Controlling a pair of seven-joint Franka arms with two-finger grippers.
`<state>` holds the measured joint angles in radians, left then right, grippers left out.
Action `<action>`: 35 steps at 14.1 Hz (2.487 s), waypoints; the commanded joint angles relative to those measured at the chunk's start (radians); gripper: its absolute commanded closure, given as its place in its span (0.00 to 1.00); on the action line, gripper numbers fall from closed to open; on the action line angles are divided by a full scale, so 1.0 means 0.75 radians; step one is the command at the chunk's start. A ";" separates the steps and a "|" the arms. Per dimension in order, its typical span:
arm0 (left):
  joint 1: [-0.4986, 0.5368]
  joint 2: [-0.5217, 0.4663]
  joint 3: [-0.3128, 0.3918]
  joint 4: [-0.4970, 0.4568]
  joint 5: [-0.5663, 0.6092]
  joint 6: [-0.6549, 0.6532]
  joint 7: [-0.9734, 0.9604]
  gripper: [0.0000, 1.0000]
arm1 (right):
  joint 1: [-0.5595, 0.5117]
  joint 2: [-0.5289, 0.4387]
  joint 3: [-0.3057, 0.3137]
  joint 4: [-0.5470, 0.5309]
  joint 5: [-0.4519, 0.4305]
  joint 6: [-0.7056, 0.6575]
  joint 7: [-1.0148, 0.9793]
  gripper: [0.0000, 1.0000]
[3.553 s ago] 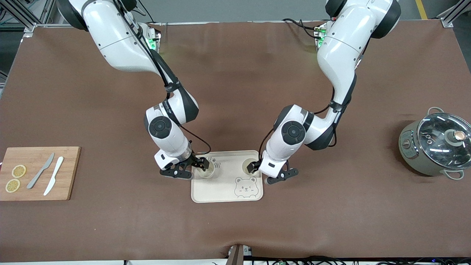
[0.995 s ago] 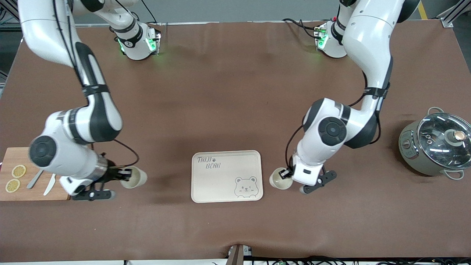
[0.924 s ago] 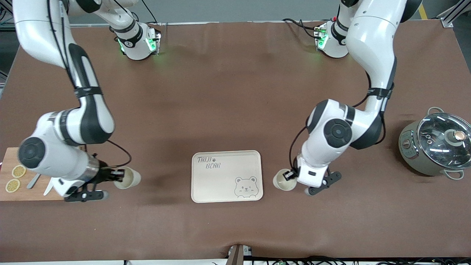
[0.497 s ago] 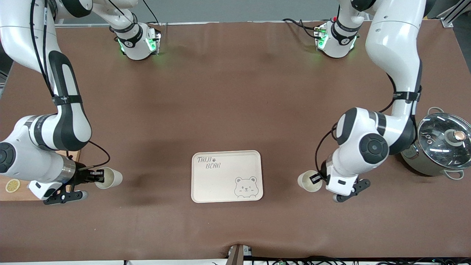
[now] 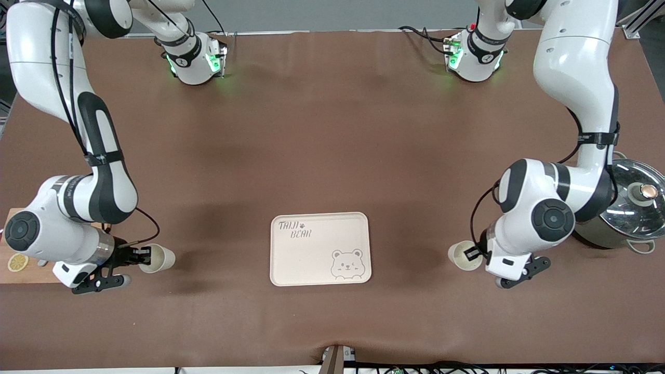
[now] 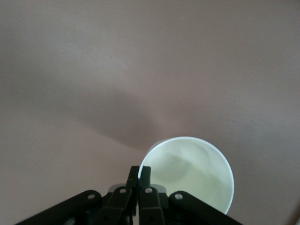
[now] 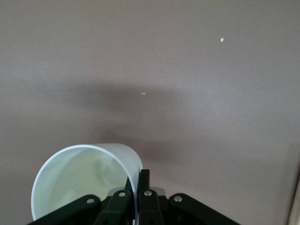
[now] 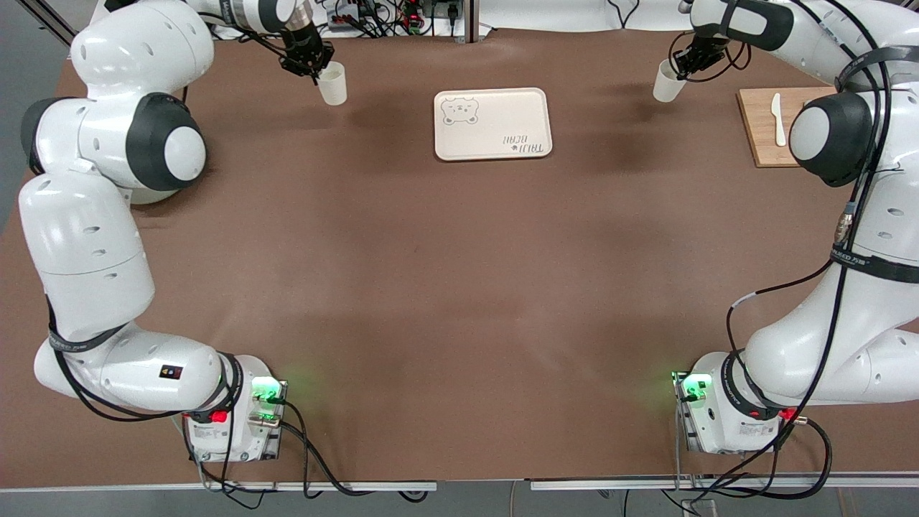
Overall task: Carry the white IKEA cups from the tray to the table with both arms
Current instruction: 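Lower both cups onto the table and open both grippers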
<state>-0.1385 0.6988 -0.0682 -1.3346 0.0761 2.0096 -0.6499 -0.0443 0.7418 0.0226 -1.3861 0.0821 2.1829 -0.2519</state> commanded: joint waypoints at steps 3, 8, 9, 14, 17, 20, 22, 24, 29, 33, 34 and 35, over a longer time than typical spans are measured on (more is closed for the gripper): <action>0.123 -0.022 -0.005 -0.067 0.033 0.008 0.197 1.00 | -0.031 0.078 0.021 -0.005 0.023 0.129 -0.057 1.00; 0.201 0.029 -0.007 -0.084 0.142 0.090 0.222 1.00 | -0.031 0.119 0.021 -0.005 0.023 0.184 -0.059 1.00; 0.209 0.044 -0.007 -0.084 0.142 0.110 0.245 1.00 | -0.031 0.121 0.021 -0.005 0.023 0.190 -0.059 1.00; 0.232 0.095 -0.007 -0.080 0.136 0.157 0.251 1.00 | -0.023 0.124 0.021 -0.003 0.021 0.194 -0.053 0.69; 0.234 0.101 -0.009 -0.078 0.119 0.155 0.253 0.63 | -0.031 0.124 0.021 -0.003 0.021 0.196 -0.055 0.08; 0.238 0.101 -0.007 -0.078 0.123 0.155 0.253 0.14 | -0.033 0.126 0.021 -0.003 0.023 0.200 -0.057 0.00; 0.236 0.091 -0.007 -0.078 0.123 0.153 0.253 0.04 | -0.035 0.126 0.023 -0.003 0.023 0.200 -0.055 0.00; 0.244 0.079 -0.011 -0.078 0.128 0.153 0.257 0.00 | -0.043 0.128 0.021 -0.001 0.023 0.200 -0.055 0.00; 0.242 0.007 -0.015 -0.080 0.128 0.131 0.310 0.00 | -0.039 0.113 0.023 0.011 0.019 0.180 -0.053 0.00; 0.242 -0.091 -0.024 -0.080 0.128 0.043 0.322 0.00 | -0.029 0.081 0.017 0.129 0.001 -0.026 -0.049 0.00; 0.238 -0.121 -0.028 -0.082 0.126 0.021 0.333 0.00 | -0.031 0.081 0.015 0.197 -0.001 -0.122 -0.051 0.00; 0.238 -0.154 -0.048 -0.082 0.121 -0.002 0.347 0.00 | -0.035 0.081 0.011 0.264 -0.003 -0.212 -0.051 0.00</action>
<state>0.0319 0.6468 -0.0781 -1.3740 0.1584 2.0480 -0.4135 -0.0583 0.8141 0.0247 -1.2753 0.0811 2.1438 -0.2728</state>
